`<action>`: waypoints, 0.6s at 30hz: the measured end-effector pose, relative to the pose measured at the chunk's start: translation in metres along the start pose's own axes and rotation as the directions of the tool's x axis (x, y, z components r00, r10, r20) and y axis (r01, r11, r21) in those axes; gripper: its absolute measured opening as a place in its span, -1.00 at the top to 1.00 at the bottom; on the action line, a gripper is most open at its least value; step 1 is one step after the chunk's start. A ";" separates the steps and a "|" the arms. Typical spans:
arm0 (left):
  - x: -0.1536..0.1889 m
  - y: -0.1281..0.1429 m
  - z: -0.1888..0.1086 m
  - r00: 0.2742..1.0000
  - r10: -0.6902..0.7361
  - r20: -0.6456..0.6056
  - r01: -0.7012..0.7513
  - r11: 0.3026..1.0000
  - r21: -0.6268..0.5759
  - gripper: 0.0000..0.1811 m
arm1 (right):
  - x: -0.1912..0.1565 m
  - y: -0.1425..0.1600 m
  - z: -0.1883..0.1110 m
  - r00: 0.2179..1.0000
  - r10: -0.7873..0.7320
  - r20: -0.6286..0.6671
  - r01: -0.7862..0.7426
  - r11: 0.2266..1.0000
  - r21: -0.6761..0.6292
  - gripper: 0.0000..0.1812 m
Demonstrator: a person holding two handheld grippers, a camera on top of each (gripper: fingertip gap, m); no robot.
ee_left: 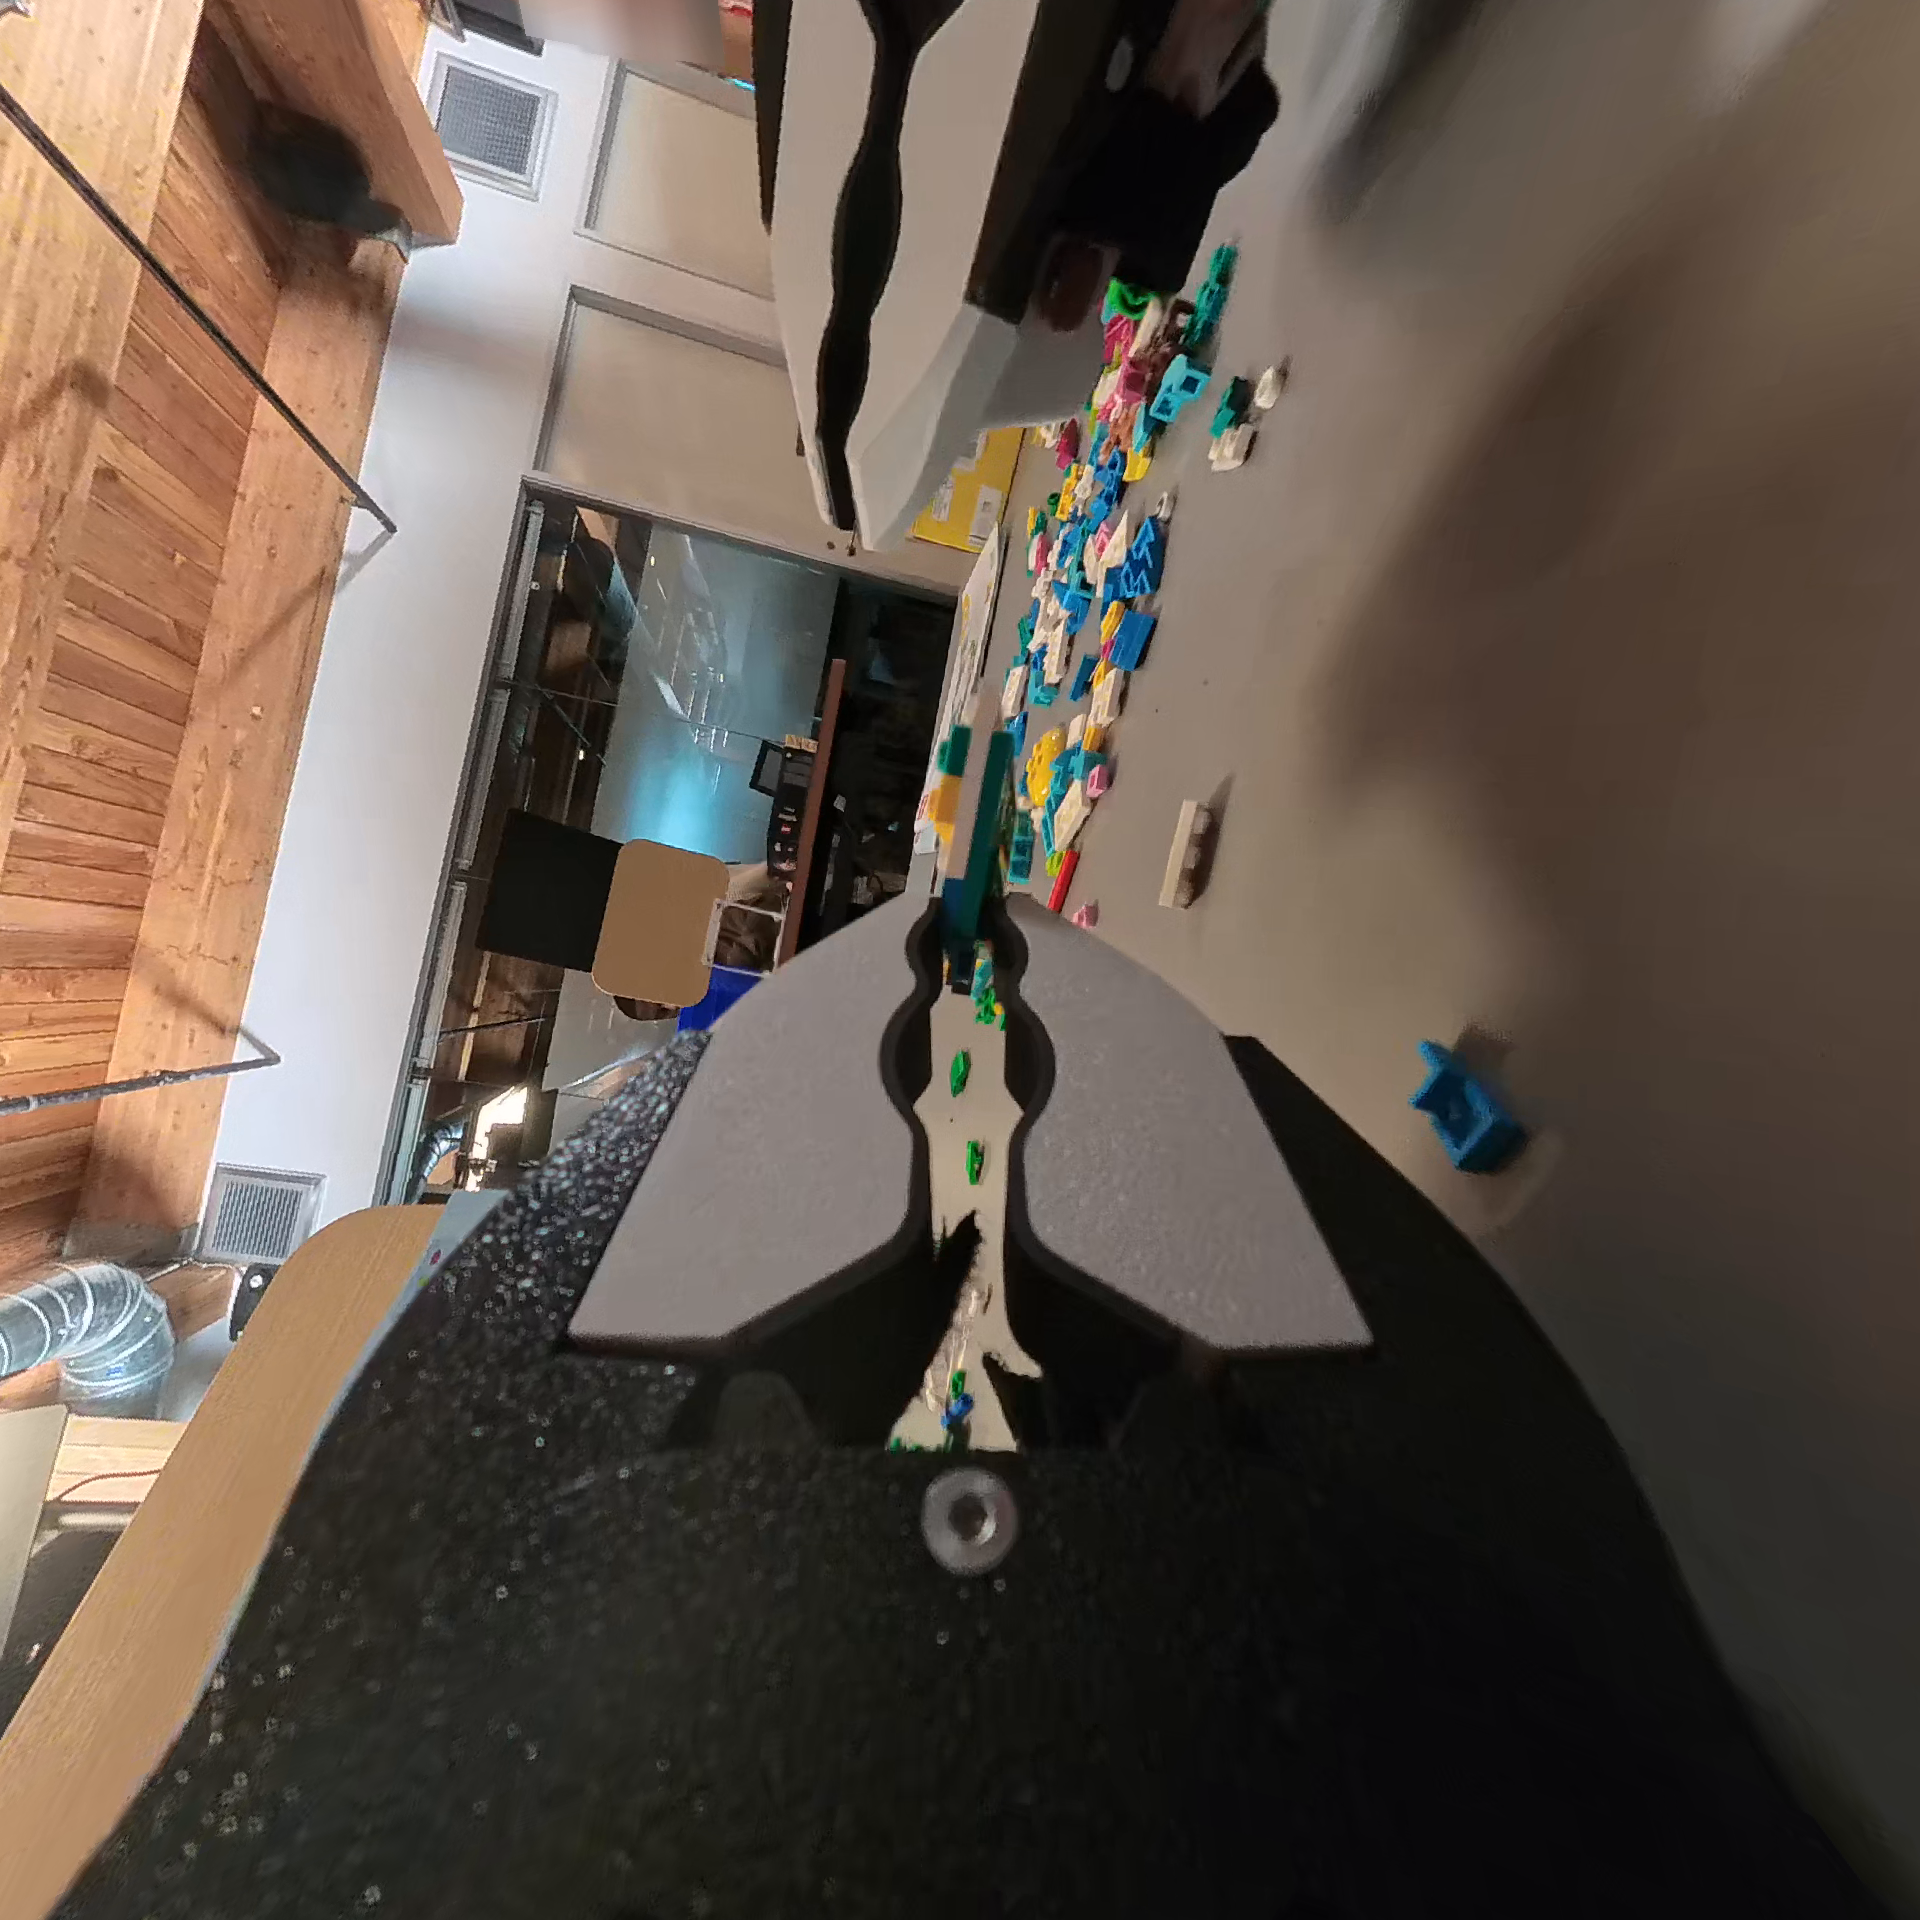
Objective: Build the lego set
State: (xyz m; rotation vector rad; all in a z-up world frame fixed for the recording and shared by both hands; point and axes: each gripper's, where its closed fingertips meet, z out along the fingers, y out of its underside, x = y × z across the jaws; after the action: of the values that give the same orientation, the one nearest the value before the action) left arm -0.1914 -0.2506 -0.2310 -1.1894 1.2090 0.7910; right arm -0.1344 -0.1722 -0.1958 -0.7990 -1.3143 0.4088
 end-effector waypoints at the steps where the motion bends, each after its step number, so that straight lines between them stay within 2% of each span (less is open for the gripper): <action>1: 0.001 -0.001 0.000 1.000 0.004 -0.003 -0.004 1.000 0.004 0.92 | 0.001 0.002 0.000 1.000 0.012 -0.003 -0.012 1.000 -0.013 0.94; 4: 0.002 -0.005 0.001 1.000 0.009 -0.008 -0.008 1.000 0.016 0.92 | 0.001 0.007 0.002 0.998 0.055 0.023 -0.054 0.998 -0.046 0.93; 8: 0.005 -0.012 0.002 0.999 0.032 -0.015 -0.031 0.999 0.040 0.92 | -0.010 0.014 0.011 0.973 0.151 0.176 -0.128 0.983 -0.135 0.91; 13: 0.010 -0.018 0.002 0.997 0.075 -0.026 -0.073 0.995 0.061 0.92 | -0.012 0.018 0.033 0.888 0.304 0.346 -0.219 0.940 -0.263 0.88; 18: 0.011 -0.017 0.001 0.998 0.048 -0.043 -0.045 0.996 0.072 0.91 | -0.010 0.027 0.073 0.772 0.431 0.468 -0.230 0.874 -0.428 0.89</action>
State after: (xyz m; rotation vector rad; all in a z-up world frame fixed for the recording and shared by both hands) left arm -0.1730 -0.2548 -0.2370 -1.1298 1.2959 0.7535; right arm -0.2026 -0.1399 -0.2191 -1.2948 -1.8225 0.7496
